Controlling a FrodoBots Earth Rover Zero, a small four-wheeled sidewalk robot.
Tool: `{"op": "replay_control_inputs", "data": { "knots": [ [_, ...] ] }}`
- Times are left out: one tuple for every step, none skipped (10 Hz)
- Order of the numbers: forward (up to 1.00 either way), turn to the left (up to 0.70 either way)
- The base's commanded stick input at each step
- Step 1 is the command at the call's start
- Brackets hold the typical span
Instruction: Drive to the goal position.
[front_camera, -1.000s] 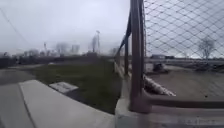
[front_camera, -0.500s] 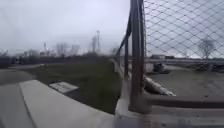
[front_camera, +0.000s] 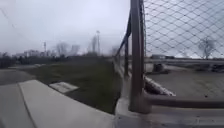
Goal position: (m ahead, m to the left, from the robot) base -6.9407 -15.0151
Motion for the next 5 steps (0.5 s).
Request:
{"op": "replay_control_inputs", "data": {
  "knots": [
    [0.04, 0.0],
    [0.04, 0.0],
    [0.04, 0.0],
    [0.04, 0.0],
    [0.04, 0.0]
  ]
}}
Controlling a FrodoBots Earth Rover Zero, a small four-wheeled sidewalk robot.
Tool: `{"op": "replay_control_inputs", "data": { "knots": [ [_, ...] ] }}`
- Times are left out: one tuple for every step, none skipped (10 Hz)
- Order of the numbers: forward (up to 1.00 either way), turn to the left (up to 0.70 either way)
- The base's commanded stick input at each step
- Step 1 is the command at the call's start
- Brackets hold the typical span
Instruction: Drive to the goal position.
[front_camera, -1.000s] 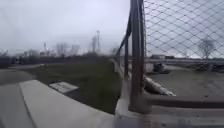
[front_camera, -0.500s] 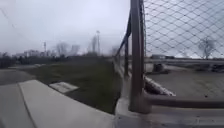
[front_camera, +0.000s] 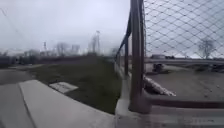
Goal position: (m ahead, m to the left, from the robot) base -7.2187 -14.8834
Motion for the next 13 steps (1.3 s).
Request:
{"op": "replay_control_inputs", "data": {
  "knots": [
    [0.04, 0.0],
    [0.04, 0.0],
    [0.04, 0.0],
    [0.04, 0.0],
    [0.04, 0.0],
    [0.04, 0.0],
    [0.04, 0.0],
    [0.04, 0.0],
    [0.04, 0.0],
    [0.04, 0.0],
    [0.04, 0.0],
    [0.04, 0.0],
    [0.04, 0.0]
  ]
}}
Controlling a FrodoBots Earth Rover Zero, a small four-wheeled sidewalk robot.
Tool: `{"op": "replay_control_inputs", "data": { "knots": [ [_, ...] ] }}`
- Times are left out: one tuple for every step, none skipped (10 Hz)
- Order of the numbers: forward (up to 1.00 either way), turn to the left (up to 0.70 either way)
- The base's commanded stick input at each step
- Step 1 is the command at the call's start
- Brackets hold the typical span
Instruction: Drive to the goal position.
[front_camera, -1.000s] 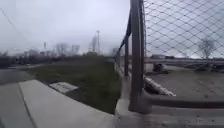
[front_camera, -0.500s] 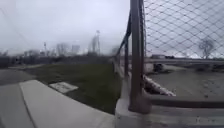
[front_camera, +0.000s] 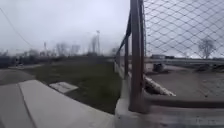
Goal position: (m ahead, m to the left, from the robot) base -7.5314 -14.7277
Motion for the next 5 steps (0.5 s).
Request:
{"op": "replay_control_inputs", "data": {
  "knots": [
    [0.04, 0.0],
    [0.04, 0.0],
    [0.04, 0.0],
    [0.04, 0.0],
    [0.04, 0.0]
  ]
}}
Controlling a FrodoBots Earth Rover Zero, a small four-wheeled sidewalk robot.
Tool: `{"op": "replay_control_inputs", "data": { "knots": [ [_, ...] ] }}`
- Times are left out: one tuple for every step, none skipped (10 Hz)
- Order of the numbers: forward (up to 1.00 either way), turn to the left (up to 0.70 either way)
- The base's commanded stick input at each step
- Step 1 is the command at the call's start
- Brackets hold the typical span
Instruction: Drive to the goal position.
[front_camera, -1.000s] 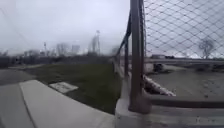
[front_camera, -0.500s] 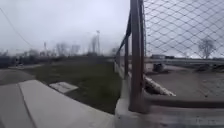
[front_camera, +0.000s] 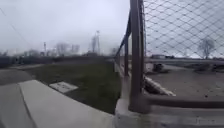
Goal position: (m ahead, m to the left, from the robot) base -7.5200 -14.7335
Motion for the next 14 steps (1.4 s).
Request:
{"op": "replay_control_inputs", "data": {
  "knots": [
    [0.04, 0.0],
    [0.04, 0.0],
    [0.04, 0.0],
    [0.04, 0.0],
    [0.04, 0.0],
    [0.04, 0.0],
    [0.04, 0.0],
    [0.04, 0.0],
    [0.04, 0.0],
    [0.04, 0.0],
    [0.04, 0.0],
    [0.04, 0.0],
    [0.04, 0.0],
    [0.04, 0.0]
  ]
}}
